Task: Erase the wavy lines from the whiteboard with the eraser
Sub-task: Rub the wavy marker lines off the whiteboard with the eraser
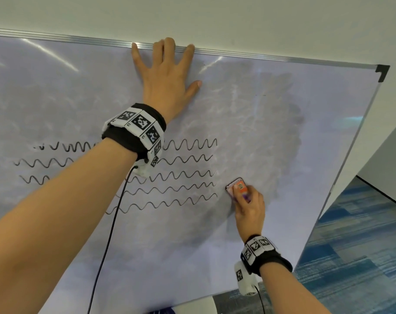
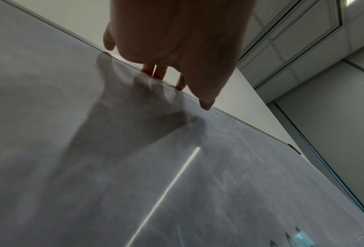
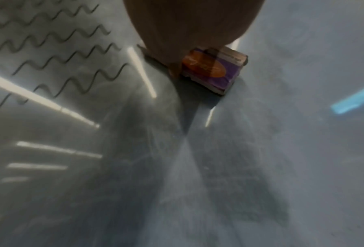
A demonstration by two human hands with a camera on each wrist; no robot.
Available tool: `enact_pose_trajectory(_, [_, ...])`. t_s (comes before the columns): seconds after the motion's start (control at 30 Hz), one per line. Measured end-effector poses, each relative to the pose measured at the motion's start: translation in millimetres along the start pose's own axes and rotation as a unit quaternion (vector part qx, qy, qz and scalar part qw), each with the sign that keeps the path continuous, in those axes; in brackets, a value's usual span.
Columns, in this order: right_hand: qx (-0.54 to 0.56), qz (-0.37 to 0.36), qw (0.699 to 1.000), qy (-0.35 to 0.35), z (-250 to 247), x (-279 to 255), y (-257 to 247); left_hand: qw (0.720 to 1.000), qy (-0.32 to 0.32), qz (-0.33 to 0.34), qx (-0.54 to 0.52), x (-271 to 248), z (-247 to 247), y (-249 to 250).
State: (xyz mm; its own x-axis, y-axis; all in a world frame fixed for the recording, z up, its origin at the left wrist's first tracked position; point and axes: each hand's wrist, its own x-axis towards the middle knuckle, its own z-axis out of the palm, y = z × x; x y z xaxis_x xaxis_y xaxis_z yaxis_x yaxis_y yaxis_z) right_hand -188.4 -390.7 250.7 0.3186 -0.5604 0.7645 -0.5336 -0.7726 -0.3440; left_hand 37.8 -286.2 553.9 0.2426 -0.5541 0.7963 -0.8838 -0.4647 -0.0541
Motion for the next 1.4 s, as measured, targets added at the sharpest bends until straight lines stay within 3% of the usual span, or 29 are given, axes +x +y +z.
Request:
enact_pose_trajectory(0.23, [-0.030, -0.109, 0.989, -0.093, 12, -46, 3, 1.000, 0.000, -0.005, 0.011, 1, 1, 1])
enact_pose_trajectory(0.47, [-0.003, -0.077, 0.997, -0.008, -5, 37, -20, 1.000, 0.005, -0.008, 0.008, 1, 2, 2])
enact_pose_trajectory(0.67, [-0.046, -0.159, 0.981, -0.098, 16, -31, -19, 1.000, 0.001, -0.010, 0.007, 1, 0, 0])
enact_pose_trajectory(0.73, [-0.056, -0.176, 0.978, -0.099, 14, -30, -14, 1.000, 0.000, -0.008, 0.009, 1, 0, 0])
enact_pose_trajectory(0.8, [-0.046, -0.166, 0.982, -0.084, 6, -11, -16, 1.000, 0.001, -0.006, 0.012, 1, 0, 1])
enact_pose_trajectory(0.93, [-0.004, -0.075, 0.997, -0.001, -10, 46, -28, 1.000, 0.002, -0.010, 0.008, 1, 1, 1])
enact_pose_trajectory(1.0, [-0.007, -0.073, 0.997, 0.019, -11, 59, -32, 1.000, 0.001, -0.009, 0.009, 1, 1, 1])
enact_pose_trajectory(1.27, [-0.053, -0.193, 0.977, -0.072, 1, 17, -29, 1.000, 0.002, -0.008, 0.005, 1, -2, 1])
enact_pose_trajectory(1.4, [-0.006, -0.105, 0.994, -0.003, -14, 57, -40, 1.000, -0.003, -0.008, 0.004, 1, -2, 1])
